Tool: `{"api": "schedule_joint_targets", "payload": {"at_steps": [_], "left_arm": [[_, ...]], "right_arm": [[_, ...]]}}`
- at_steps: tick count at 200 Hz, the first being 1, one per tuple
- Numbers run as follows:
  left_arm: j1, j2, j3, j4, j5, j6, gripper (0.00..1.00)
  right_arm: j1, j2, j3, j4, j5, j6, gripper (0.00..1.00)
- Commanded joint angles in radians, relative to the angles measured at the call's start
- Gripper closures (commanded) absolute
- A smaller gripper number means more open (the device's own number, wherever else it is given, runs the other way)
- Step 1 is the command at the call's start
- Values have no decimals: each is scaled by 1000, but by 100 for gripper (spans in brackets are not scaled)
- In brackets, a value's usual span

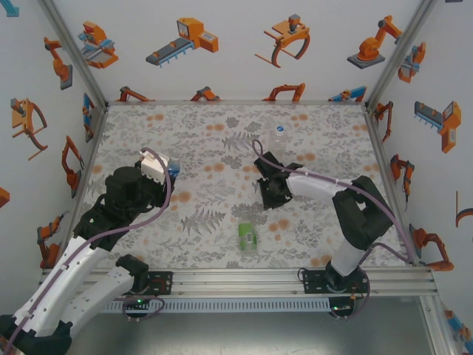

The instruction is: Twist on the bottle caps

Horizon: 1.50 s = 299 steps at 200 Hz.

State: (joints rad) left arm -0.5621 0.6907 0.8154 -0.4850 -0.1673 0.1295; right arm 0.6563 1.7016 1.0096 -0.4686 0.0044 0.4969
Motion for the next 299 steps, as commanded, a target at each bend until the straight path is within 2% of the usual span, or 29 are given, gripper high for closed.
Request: {"api": "schedule_joint_targets", "payload": {"at_steps": [1,28,60,77,99,128,167,207,244,299], "left_arm": [[5,1,-1,29,-1,12,87],[6,10,0,28,3,10,88],[5,18,-1,25,6,7,87],[6,20,-2,24,5,6,87],[6,25,-3,25,6,4,87],[5,33,-3,23,7,3,87],[6,38,-2,19,-1,3,87],[6,33,-4,17,-8,4,87],[6,32,-1,13,-7,2,87],[5,21,-2,15,-8,2,86]], "right_arm": [[-15,3,-23,32,-52,26,79],[-62,-34,-58,118,-184,62,79],[-159,-95,-200,364,-389,173,79],[-220,-103,-280,471,-457,231,75],[-294,-107,-358,522,-508,264,72],[-349,-159,-407,468,-466,237,66],[-348,-178,-352,318,-382,159,61],[-342,-165,-298,267,-351,146,56],[-320,-126,-225,221,-290,137,56],[-215,-19,-64,127,-189,76,54]]}}
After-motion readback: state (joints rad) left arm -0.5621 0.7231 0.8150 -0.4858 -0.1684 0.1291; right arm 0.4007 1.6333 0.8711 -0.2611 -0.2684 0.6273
